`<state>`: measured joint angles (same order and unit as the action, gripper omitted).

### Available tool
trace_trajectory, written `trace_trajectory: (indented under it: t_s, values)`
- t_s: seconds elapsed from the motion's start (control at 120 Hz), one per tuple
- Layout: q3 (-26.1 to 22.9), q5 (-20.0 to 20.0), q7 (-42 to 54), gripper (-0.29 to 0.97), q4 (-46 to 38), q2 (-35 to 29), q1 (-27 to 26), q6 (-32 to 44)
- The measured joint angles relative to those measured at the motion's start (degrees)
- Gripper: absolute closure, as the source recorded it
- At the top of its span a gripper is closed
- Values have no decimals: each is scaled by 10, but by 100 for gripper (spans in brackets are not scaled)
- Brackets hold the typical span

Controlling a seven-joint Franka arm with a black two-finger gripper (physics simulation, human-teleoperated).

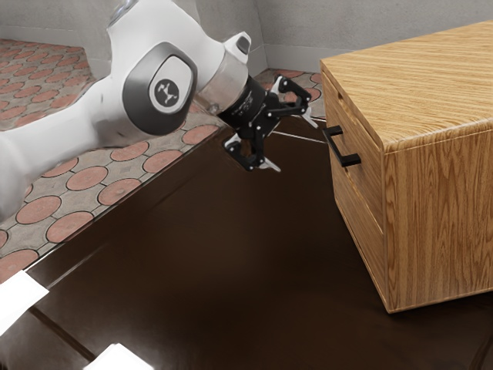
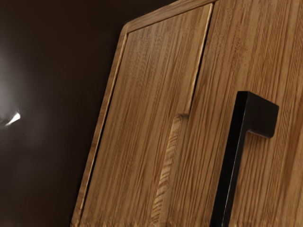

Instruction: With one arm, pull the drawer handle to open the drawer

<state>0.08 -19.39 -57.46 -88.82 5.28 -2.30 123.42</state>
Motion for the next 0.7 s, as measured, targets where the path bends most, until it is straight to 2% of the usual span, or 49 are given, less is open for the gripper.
trace_trajectory:
  t_s: [0.092, 0.208, 0.525, 0.7]
  values:
    - [-34, -31, 14, 0, 16, 29, 12, 21]
    - [-53, -48, 30, 0, 28, 54, 33, 36]
    - [-75, -56, 59, 0, 34, 97, 61, 53]
    - [-75, -55, 69, 0, 18, 88, 71, 56]
